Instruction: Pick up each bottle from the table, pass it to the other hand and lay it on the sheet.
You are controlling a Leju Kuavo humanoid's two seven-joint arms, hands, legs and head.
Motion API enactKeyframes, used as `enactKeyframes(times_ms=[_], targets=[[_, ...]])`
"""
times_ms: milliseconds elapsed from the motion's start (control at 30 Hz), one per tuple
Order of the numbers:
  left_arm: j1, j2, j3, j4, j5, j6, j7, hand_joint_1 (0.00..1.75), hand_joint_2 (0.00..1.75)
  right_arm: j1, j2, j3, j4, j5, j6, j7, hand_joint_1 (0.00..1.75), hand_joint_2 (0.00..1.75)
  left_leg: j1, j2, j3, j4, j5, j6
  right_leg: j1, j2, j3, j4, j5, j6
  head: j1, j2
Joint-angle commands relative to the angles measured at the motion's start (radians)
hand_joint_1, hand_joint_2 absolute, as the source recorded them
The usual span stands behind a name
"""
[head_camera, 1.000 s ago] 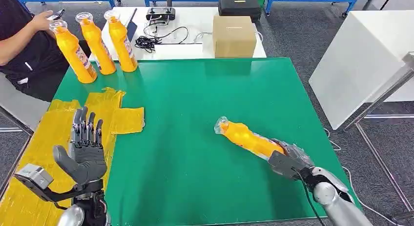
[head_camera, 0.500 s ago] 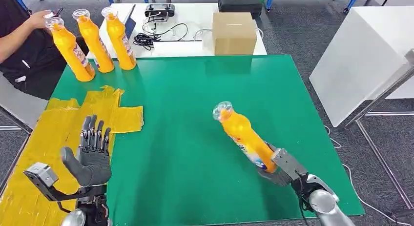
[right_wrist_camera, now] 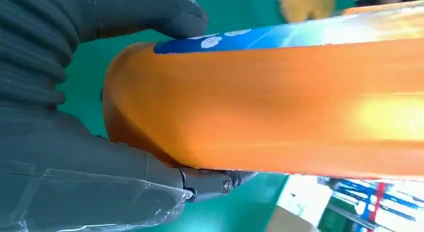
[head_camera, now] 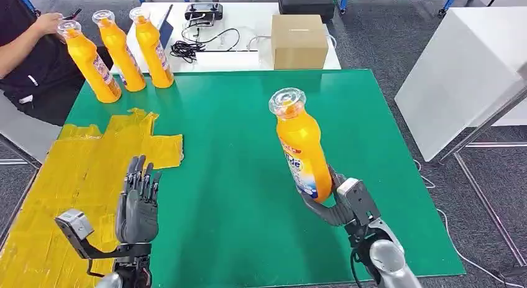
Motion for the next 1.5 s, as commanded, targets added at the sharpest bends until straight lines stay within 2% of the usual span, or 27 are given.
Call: enactKeyframes(times_ms=[33,200,400,500,867,1233,1367,1500], targets=[[-0.062,0.01,-0.092,0.058,-0.054,0.045,-0.018,0.0,1.75,-0.103,0.1,0.132,0.067,0.084,-0.092,0.022,1.75,1.75,0.0,0.003,0.0,0.0,0.0,-0.001,0.0,0.002,-0.001,0.001,0.001,0.0,0.0,0.0],[-0.073,0.01,-0.108,0.063,-0.053,0.045,-0.02,0.0,1.75,-0.124,0.121,0.166,0.099,0.116,-0.118,0.031,1.75,1.75,-0.001,0.002,0.001,-0.001,0.001,-0.002,-0.001,0.002,0.0,0.0,0.0,0.0,0.0,0.0],[-0.114,0.001,-0.14,0.075,0.016,0.027,0.014,0.0,1.75,-0.267,0.24,0.346,0.374,0.281,-0.269,0.091,1.75,1.75,0.0,0.007,0.001,-0.001,0.001,-0.002,0.0,0.006,-0.001,0.0,0.002,0.0,0.0,0.0],[-0.107,-0.004,-0.129,0.056,0.045,0.02,0.02,0.0,1.75,-0.29,0.261,0.395,0.431,0.329,-0.301,0.103,1.75,1.75,0.0,0.004,0.001,-0.001,0.001,-0.002,0.0,0.003,-0.002,0.002,0.001,0.0,0.0,0.0],[-0.1,-0.004,-0.12,0.044,0.057,0.015,0.021,0.0,1.75,-0.298,0.255,0.416,0.436,0.369,-0.317,0.118,1.75,1.75,0.0,0.001,-0.002,-0.001,0.002,-0.003,-0.001,0.0,-0.003,0.003,0.0,0.0,0.0,0.0],[-0.052,-0.028,-0.015,-0.027,0.158,-0.07,0.072,0.0,1.75,-0.316,0.283,0.577,0.485,0.723,-0.397,0.243,1.75,1.75,0.0,0.003,-0.001,-0.001,0.002,-0.004,0.0,0.002,-0.003,0.003,0.0,0.0,0.0,0.0],[-0.051,-0.026,-0.012,-0.028,0.159,-0.07,0.073,0.0,1.75,-0.313,0.286,0.58,0.484,0.727,-0.4,0.246,1.75,1.75,0.0,0.001,-0.001,-0.001,0.002,-0.004,0.0,0.0,-0.004,0.003,0.0,0.0,0.0,0.0],[-0.042,-0.039,0.032,-0.034,0.111,-0.046,0.066,0.0,1.75,-0.31,0.27,0.644,0.445,0.843,-0.387,0.28,1.75,1.75,0.0,0.001,-0.002,0.0,0.002,-0.003,0.0,0.001,-0.004,0.003,0.0,0.0,0.0,0.0]])
